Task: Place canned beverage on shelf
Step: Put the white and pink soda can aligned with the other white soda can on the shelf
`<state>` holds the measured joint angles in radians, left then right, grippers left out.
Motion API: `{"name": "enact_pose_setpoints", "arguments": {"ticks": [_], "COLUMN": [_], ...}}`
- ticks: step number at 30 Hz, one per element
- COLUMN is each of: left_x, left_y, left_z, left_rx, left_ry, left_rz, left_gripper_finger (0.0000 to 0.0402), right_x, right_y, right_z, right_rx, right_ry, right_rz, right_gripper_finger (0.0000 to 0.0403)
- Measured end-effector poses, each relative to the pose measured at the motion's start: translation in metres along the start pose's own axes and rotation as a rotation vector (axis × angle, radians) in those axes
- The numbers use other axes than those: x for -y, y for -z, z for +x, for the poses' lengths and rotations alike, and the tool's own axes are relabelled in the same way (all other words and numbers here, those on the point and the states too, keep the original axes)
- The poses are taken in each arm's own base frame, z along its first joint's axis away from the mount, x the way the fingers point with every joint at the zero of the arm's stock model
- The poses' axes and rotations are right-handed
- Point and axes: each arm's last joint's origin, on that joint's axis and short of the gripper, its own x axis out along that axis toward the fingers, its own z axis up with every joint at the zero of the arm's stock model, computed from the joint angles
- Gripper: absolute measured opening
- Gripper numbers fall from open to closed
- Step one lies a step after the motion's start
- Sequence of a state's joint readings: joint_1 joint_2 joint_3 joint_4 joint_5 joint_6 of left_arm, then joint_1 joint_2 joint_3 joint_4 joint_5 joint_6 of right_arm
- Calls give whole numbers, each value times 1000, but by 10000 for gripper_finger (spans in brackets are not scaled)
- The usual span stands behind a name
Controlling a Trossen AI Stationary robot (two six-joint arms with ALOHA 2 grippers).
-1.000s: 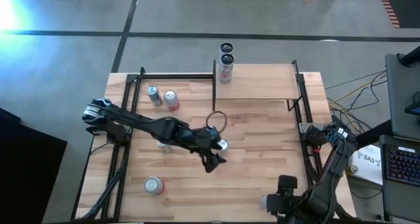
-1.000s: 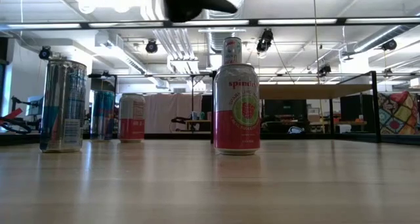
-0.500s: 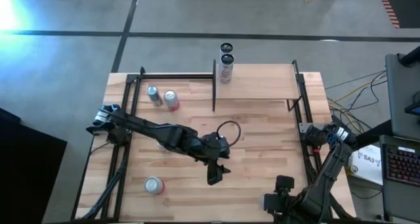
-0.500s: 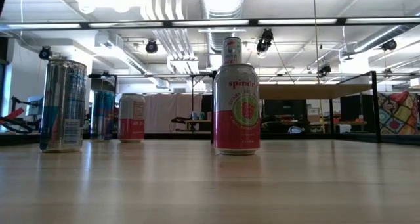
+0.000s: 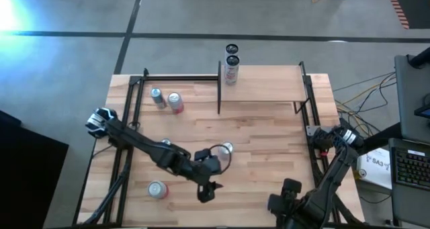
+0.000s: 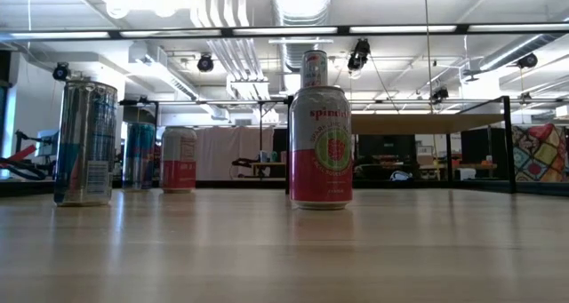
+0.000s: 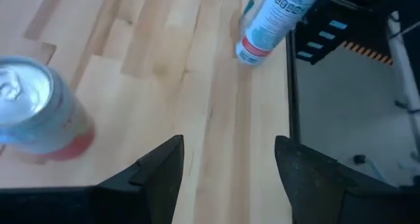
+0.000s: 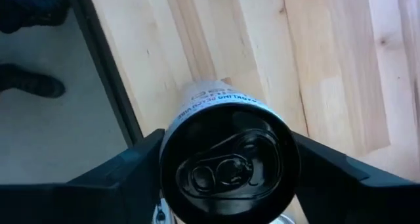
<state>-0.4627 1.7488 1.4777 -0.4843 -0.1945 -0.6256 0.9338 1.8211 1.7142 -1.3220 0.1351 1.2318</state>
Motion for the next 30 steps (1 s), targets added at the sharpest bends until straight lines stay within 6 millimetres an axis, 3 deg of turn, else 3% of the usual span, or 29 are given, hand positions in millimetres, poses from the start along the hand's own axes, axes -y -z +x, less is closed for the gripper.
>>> {"name": "enact_pose_setpoints", "arguments": {"ticks": [3,8,14,18,23,28,30], "left_x": [-1,-10,-25,-22,-16,-36,-46], "left_y": [5,10,19,15,2,-15,-22], "left_z": [-14,-53,-87,-90,-89,-78,-70], "left_rx": [57,168,329,452,538,463,417], "left_ry": [14,-11,19,98,56,-131,-98], "left_rz": [-30,-55,-103,2,148,122,123], "left_gripper_finger": [216,216,216,216,216,223,236], "right_x": [1,5,19,40,78,105,114], "right_y": [-3,-15,-42,-65,-93,-118,-126], "right_z": [0,-4,-30,-55,-87,-109,-115], "right_rx": [3,29,142,220,293,356,375], "right_ry": [2,1,-42,-73,-63,-79,-74], "right_rz": [25,96,227,327,417,438,401], "right_gripper_finger": [250,250,257,256,258,259,259]}}
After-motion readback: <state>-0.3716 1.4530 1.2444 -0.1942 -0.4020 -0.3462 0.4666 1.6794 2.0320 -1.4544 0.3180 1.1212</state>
